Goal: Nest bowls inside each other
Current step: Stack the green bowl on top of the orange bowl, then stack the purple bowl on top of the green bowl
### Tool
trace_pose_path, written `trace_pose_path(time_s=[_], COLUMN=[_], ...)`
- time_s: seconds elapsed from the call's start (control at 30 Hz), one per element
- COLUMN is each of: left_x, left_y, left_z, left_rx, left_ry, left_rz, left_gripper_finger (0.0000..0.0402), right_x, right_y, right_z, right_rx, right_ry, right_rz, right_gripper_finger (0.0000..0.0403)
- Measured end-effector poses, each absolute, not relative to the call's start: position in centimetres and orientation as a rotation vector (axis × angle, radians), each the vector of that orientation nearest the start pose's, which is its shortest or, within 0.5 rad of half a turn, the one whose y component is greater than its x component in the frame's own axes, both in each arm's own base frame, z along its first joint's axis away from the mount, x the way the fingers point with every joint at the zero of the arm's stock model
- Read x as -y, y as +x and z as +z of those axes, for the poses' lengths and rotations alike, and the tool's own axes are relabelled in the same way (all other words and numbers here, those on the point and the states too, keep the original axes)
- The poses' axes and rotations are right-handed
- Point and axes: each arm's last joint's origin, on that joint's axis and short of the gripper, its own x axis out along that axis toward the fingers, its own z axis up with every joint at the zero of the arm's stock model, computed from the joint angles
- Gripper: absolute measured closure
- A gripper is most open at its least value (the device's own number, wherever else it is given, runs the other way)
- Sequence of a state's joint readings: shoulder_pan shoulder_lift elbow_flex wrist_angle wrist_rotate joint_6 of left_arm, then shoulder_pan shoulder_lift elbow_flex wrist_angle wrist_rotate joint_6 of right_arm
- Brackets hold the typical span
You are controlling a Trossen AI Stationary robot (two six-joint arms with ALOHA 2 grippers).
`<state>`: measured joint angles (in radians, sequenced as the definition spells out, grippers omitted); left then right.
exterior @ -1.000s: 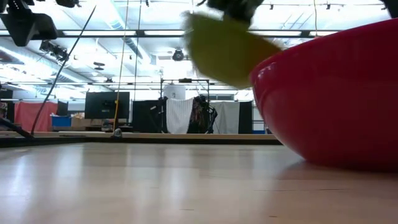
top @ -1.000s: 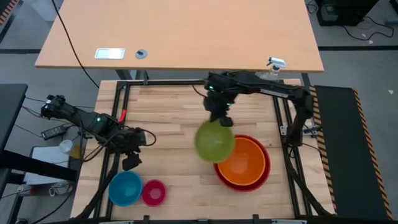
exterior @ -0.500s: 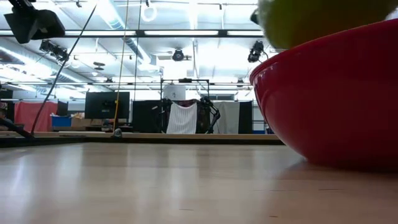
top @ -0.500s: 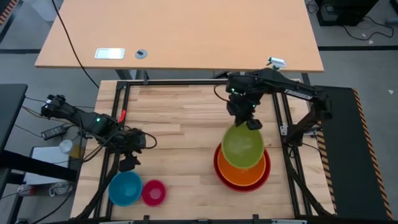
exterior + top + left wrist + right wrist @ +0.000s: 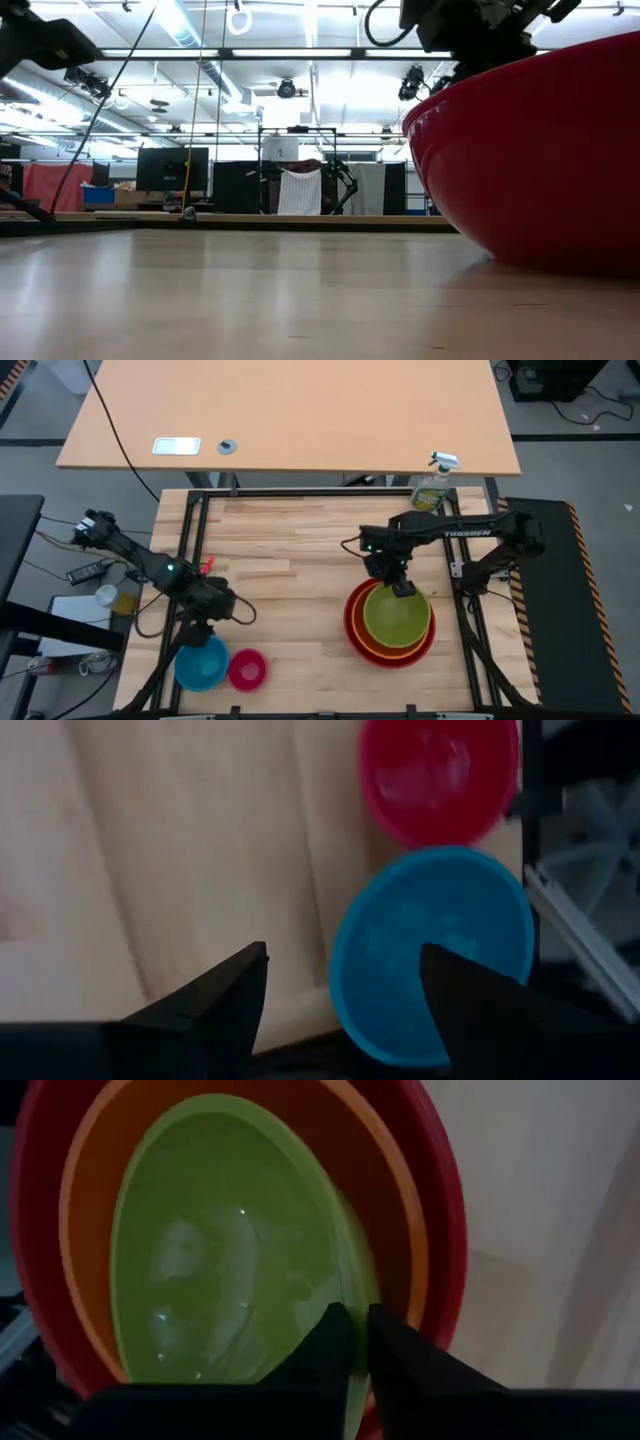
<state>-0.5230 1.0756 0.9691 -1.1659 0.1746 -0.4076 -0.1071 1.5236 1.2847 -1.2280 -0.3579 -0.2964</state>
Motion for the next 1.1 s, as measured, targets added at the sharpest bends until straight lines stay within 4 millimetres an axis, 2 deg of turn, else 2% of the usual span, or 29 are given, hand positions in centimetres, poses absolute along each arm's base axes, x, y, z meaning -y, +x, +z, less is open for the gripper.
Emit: trace_pose_path(time_s=[0.23, 0.37, 0.47, 0.83, 0.93, 1.1], left_x=[11.0, 11.7, 12.0, 12.1, 12.4, 12.2], left_y=[15.8, 15.9, 16.0, 15.8, 15.9, 15.6], left_z=[25.2, 22.8, 22.0, 20.9, 20.7, 19.8], left_rx=[-1.520, -1.618, -1.617, -1.623, -1.602, -1.625], left_ry=[-0.026, -0.103, -0.106, -0.180, -0.200, -0.206], left_rz=[-0.402, -0.429, -0.437, -0.360, -0.362, -0.343], left_gripper_finger=[0.0136, 0.0136, 0.0136, 0.0137, 0.0137, 0.0137], right_x=[1.9, 2.0, 2.1, 3.6, 3.6, 3.6], right_y=[26.9, 26.9, 27.0, 26.8, 26.6, 26.7], right_z=[27.4, 28.7, 30.2, 36.9, 37.7, 37.9], right_rx=[-1.397, -1.404, -1.384, -1.246, -1.226, -1.215], right_ry=[0.169, 0.210, 0.187, 0.067, 0.071, 0.090], right_rz=[0.335, 0.287, 0.265, 0.144, 0.129, 0.105], right_gripper_finger=[0.0291, 0.0252, 0.0235, 0.0231, 0.0231, 0.0231])
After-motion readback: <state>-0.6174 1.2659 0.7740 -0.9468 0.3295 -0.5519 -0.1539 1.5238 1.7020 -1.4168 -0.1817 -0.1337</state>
